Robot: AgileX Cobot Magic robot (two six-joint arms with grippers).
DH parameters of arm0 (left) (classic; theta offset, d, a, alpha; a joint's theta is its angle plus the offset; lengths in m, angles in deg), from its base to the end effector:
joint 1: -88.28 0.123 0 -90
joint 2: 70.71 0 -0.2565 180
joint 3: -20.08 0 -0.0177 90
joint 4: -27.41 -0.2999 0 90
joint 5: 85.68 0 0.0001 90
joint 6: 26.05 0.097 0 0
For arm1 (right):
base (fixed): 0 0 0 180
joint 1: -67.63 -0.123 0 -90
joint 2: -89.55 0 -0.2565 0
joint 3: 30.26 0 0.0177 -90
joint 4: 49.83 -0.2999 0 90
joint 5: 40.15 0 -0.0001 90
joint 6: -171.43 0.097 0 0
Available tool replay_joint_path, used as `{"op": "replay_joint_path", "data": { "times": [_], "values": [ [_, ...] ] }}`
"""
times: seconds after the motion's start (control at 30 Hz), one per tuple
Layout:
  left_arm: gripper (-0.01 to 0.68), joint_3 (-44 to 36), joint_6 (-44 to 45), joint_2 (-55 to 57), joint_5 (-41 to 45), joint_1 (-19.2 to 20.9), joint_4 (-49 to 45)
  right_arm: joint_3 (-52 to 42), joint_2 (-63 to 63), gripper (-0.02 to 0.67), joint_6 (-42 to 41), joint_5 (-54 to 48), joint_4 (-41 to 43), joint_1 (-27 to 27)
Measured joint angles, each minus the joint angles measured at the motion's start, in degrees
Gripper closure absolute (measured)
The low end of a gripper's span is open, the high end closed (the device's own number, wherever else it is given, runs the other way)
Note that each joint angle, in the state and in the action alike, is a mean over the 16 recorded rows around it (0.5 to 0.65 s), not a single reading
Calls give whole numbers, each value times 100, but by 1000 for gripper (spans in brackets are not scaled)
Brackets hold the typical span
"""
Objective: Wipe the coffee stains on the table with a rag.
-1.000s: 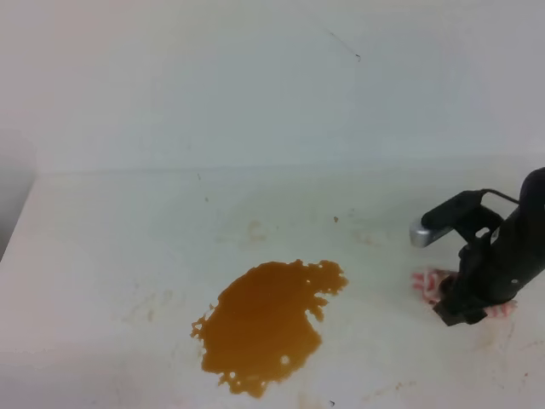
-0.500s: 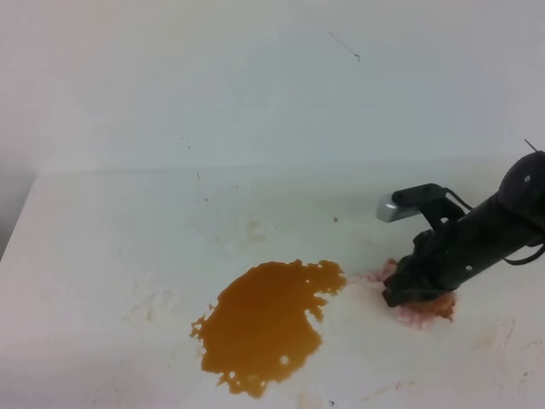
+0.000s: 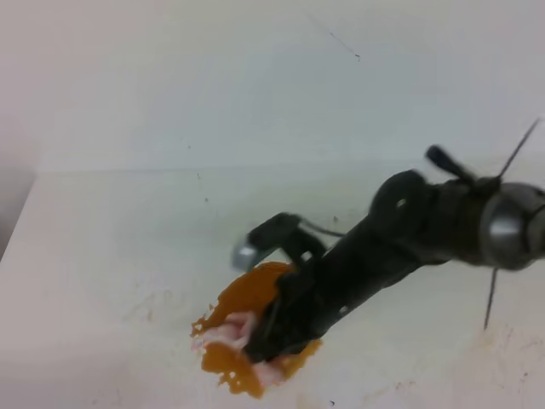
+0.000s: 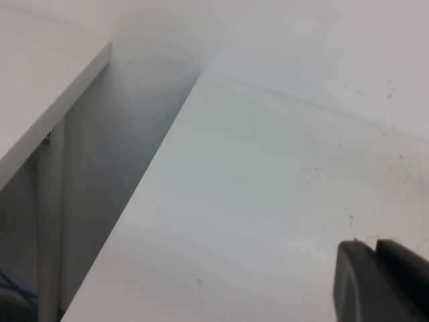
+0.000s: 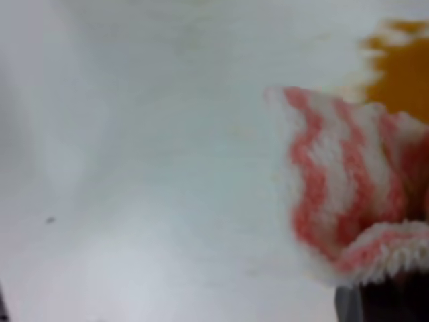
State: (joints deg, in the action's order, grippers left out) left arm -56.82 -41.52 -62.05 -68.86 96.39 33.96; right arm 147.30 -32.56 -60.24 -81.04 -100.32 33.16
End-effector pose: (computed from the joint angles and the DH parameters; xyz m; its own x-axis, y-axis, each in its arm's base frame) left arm 0.1378 0.0164 0.1818 -0.1551 -0.3961 -0.9050 -0.1793 0.9122 -0.3685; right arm 0.3274 0.2843 0.1099 -0.6204 -0.5925 -0.5139 -0.7836 0.4956 0.3746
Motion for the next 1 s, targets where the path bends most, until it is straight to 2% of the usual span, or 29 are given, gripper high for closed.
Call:
{"op": "replay_joint_path", "data": {
  "times": [0.13, 0.23, 0.57, 0.67, 0.8, 1.0],
  "values": [
    [673, -11, 0, 0, 0, 0, 0, 8, -58, 617, -31, 246, -106, -530],
    [673, -11, 0, 0, 0, 0, 0, 8, -101, 583, -44, 463, -150, -806],
    [673, -33, 0, 0, -6, 0, 0, 69, -135, 352, -380, 904, -236, -1061],
    [673, -22, 0, 0, -6, 0, 0, 120, -118, 308, -534, 924, -264, -1059],
    [673, -11, 0, 0, -6, 0, 0, 201, -156, 333, -739, 914, -323, -1058],
    [673, -11, 0, -9, -6, 0, 0, 305, -380, 469, -911, 822, -416, -1058]
  ]
}}
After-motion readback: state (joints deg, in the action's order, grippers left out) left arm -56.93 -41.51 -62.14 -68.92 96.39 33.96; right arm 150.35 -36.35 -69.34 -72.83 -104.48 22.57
